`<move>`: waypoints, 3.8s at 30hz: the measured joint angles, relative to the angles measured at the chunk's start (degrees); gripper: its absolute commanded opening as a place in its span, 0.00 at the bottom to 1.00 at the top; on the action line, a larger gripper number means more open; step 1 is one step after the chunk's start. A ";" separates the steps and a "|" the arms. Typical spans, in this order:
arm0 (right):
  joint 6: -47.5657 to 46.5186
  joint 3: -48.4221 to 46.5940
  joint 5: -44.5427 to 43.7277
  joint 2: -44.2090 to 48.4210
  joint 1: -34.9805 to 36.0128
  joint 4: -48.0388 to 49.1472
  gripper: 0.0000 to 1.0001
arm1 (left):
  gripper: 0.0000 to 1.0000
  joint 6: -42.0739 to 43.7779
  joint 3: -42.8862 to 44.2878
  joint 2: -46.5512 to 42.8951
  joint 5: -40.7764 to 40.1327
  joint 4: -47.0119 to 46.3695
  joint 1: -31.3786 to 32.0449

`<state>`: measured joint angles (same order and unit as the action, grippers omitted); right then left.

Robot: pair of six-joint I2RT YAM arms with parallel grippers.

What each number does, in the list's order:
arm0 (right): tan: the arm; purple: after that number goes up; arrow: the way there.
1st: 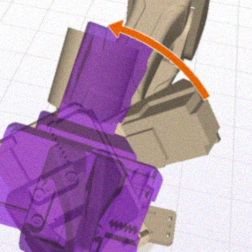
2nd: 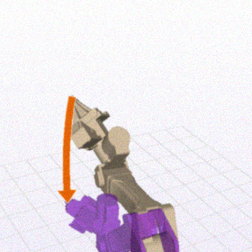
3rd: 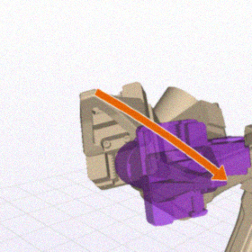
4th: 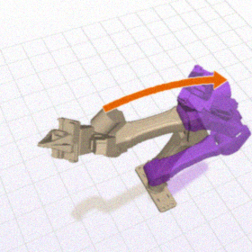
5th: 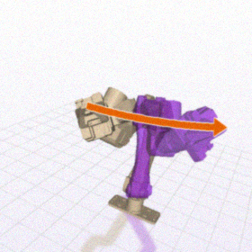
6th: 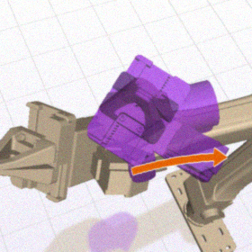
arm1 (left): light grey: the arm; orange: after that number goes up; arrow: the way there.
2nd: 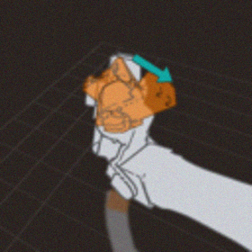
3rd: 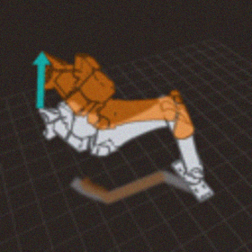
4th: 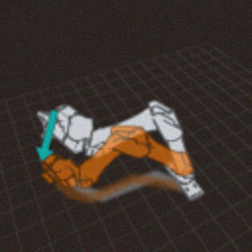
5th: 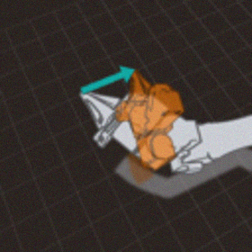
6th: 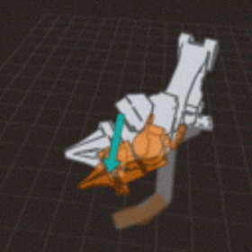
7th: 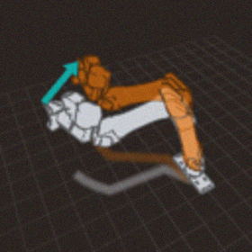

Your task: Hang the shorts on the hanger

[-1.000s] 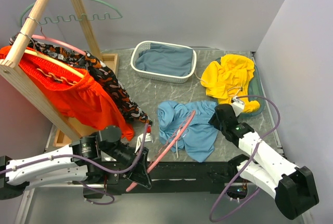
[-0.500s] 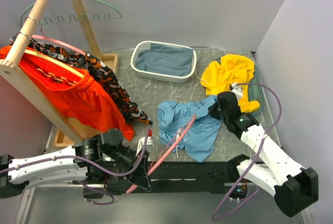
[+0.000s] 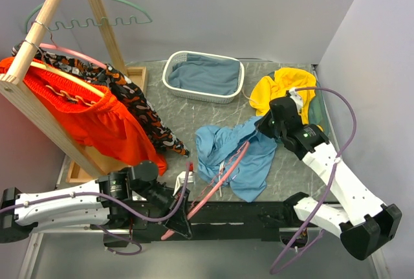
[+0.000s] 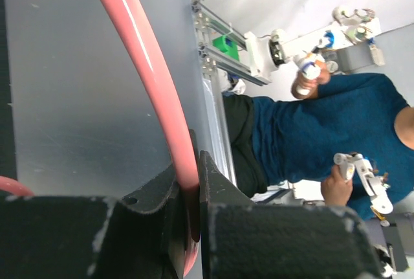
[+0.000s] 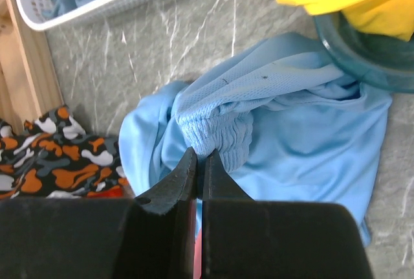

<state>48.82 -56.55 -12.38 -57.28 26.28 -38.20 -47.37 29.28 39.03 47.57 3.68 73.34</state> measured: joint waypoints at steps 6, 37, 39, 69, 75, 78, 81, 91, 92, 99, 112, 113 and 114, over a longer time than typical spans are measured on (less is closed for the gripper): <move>1.46 -2.45 -0.02 -1.57 3.19 -2.58 0.00 | 0.01 1.75 0.87 3.32 -2.36 0.22 0.04; -1.86 -27.98 -1.60 -9.42 18.38 -12.55 0.25 | 0.01 4.72 -1.53 10.01 -19.69 -21.57 0.63; -2.58 -28.65 -1.60 -9.62 18.88 -12.44 0.35 | 0.01 4.94 -3.08 10.32 -21.03 -25.00 0.66; 1.20 18.71 3.45 -2.29 23.63 30.86 0.50 | 0.01 8.13 -5.33 6.88 -30.84 -37.33 0.63; 3.82 20.70 2.80 -9.07 26.45 43.87 0.53 | 0.01 8.15 -3.72 6.99 -30.86 -37.53 0.63; 4.94 20.70 2.34 -12.33 26.84 47.58 0.50 | 0.01 8.15 -2.99 7.26 -30.88 -37.77 0.63; 5.86 20.70 1.79 -13.99 27.08 50.03 0.25 | 0.01 8.15 -2.12 7.74 -31.01 -37.77 0.63; 10.38 23.15 -8.68 -4.31 33.81 45.55 0.00 | 0.01 10.69 0.85 11.17 -38.66 -41.57 0.63; 10.75 23.17 -9.79 -2.62 34.40 44.06 0.00 | 0.01 11.13 1.11 11.91 -39.71 -42.62 0.63; 13.51 23.17 -17.14 9.18 39.43 33.83 0.00 | 0.01 12.85 5.11 19.10 -43.52 -48.13 -2.69; 18.27 21.18 -27.61 12.24 47.17 22.93 0.00 | 0.01 6.58 12.22 28.72 -34.27 -48.72 -11.98; 18.51 21.18 -27.76 12.63 47.56 22.64 0.00 | 0.01 6.32 12.22 28.74 -33.97 -48.72 -12.50; 18.71 21.18 -27.87 13.00 47.82 22.49 0.00 | 0.01 5.92 12.22 28.85 -33.44 -48.81 -13.16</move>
<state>67.53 -35.38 -40.25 -44.27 74.11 -15.70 -41.45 41.50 67.88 14.13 -45.12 60.18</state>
